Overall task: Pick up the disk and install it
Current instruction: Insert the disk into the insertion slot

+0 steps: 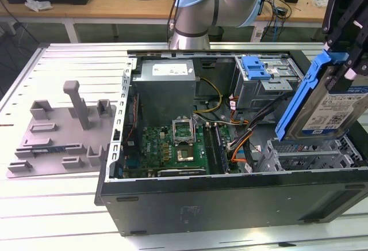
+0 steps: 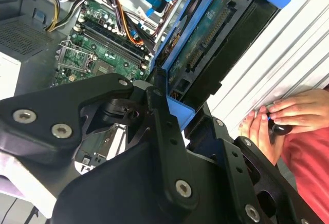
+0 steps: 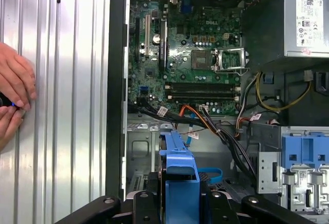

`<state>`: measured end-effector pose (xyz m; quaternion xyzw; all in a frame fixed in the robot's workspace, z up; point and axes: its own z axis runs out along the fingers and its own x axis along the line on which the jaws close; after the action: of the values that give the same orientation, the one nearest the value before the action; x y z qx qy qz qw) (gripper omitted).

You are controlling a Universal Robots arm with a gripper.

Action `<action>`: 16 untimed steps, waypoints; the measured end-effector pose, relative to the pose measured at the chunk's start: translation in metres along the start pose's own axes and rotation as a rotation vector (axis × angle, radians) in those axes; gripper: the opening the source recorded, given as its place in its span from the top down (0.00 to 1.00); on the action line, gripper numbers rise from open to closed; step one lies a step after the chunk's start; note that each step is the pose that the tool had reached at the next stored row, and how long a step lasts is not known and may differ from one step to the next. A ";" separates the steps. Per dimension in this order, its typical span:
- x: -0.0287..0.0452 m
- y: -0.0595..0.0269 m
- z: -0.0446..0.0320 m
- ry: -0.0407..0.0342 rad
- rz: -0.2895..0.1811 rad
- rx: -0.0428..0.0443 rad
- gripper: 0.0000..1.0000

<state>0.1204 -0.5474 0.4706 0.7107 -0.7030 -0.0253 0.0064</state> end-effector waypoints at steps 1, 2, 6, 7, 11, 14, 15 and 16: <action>0.0005 0.0000 0.0004 -0.0001 0.000 0.0001 0.63; 0.0007 0.0000 0.0006 0.0000 0.000 0.0000 0.63; 0.0015 -0.0001 0.0019 0.0003 0.000 0.0001 0.63; 0.0016 -0.0001 0.0023 0.0002 0.000 0.0000 0.63; 0.0017 -0.0002 0.0046 0.0001 0.000 0.0001 0.63; 0.0017 -0.0006 0.0056 0.0001 0.000 0.0001 0.63; 0.0017 -0.0008 0.0061 0.0001 0.000 0.0000 0.63; 0.0017 -0.0010 0.0064 0.0001 0.000 0.0000 0.63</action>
<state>0.1211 -0.5489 0.4641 0.7107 -0.7030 -0.0253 0.0064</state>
